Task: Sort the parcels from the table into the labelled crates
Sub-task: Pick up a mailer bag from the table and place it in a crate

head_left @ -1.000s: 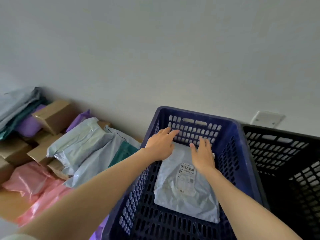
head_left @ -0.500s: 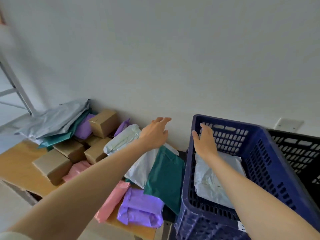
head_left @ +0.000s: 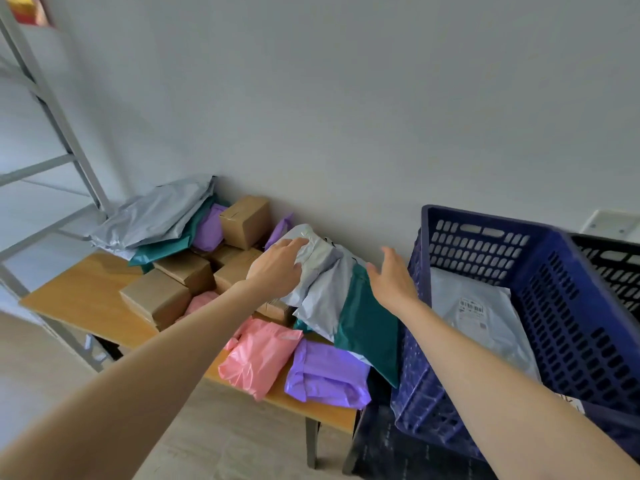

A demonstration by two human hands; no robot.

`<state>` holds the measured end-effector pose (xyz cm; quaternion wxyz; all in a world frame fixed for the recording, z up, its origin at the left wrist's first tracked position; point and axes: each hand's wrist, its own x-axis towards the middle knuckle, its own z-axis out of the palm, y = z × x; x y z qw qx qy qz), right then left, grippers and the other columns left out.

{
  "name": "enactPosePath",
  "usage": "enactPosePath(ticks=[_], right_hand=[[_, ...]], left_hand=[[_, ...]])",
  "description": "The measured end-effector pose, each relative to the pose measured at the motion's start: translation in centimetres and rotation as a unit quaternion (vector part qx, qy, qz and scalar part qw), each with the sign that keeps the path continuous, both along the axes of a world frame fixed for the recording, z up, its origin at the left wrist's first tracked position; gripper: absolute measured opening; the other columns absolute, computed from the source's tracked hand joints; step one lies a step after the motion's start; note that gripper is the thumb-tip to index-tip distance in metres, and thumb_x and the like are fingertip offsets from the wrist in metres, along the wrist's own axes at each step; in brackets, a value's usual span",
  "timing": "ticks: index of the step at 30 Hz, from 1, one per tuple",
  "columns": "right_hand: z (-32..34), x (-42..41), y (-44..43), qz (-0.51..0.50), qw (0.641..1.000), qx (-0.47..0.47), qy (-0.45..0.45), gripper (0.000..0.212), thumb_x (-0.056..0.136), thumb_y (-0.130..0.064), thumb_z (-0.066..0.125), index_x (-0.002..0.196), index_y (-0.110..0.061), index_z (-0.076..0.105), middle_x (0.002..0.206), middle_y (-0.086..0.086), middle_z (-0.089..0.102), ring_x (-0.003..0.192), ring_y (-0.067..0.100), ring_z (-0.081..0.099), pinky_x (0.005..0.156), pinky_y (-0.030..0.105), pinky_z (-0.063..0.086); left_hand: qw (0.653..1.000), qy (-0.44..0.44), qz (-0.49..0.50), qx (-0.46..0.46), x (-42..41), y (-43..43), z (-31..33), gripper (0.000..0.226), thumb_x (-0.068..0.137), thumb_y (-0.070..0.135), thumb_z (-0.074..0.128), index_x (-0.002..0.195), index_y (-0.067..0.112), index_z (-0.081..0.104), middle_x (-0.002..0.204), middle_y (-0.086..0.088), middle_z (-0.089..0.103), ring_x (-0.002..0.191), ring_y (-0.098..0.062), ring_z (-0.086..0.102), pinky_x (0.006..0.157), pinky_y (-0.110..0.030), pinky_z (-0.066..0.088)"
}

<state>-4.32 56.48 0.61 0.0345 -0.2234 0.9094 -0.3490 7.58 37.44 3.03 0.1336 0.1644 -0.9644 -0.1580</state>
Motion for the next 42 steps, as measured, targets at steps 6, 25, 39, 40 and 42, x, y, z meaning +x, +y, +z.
enactPosePath(ticks=[6,25,39,40,42], right_hand=[[-2.4,1.1,-2.9,0.031,0.999,0.031,-0.026,0.052,0.101,-0.030,0.042,0.147,-0.010,0.028,0.149,0.011,0.035,0.132,0.029,0.040,0.100,0.040,0.038],[-7.6,-5.3,-22.0,0.112,0.991,-0.002,-0.067,0.048,0.100,-0.025,0.047,0.144,-0.009,0.033,0.145,0.012,0.040,0.128,0.027,0.045,0.098,0.033,0.039],[-6.8,-5.1,-36.3,0.195,0.977,-0.072,-0.050,0.042,0.099,-0.023,0.049,0.139,-0.013,0.041,0.136,0.010,0.048,0.120,0.023,0.053,0.091,0.028,0.040],[-6.8,-4.8,-37.2,0.199,0.976,-0.073,-0.051,0.042,0.099,-0.025,0.049,0.139,-0.013,0.042,0.137,0.010,0.048,0.121,0.024,0.052,0.091,0.028,0.040],[-6.9,-4.0,-39.1,0.203,0.975,-0.074,-0.059,0.043,0.100,-0.026,0.047,0.140,-0.013,0.041,0.139,0.009,0.048,0.125,0.025,0.049,0.096,0.031,0.039]], left_hand=[[0.999,-0.032,0.028,0.015,1.4,-2.4,-2.6,0.053,0.095,0.016,0.048,0.145,0.027,0.035,0.143,-0.004,0.045,0.124,-0.023,0.049,0.088,-0.033,0.046],[0.991,-0.097,0.082,0.039,-2.1,-19.7,-7.3,0.054,0.094,0.012,0.047,0.144,0.028,0.037,0.141,-0.003,0.048,0.122,-0.024,0.051,0.096,-0.036,0.045],[0.976,-0.039,0.211,0.048,-0.2,-33.8,-6.2,0.049,0.095,0.014,0.046,0.143,0.025,0.037,0.135,-0.010,0.049,0.115,-0.032,0.051,0.083,-0.035,0.040],[0.974,-0.041,0.218,0.047,0.1,-35.0,-6.2,0.050,0.095,0.014,0.046,0.143,0.025,0.037,0.136,-0.010,0.049,0.116,-0.031,0.050,0.083,-0.035,0.040],[0.971,-0.038,0.227,0.056,0.6,-37.2,-6.4,0.050,0.095,0.014,0.046,0.143,0.026,0.037,0.136,-0.010,0.049,0.117,-0.030,0.050,0.085,-0.037,0.042]])
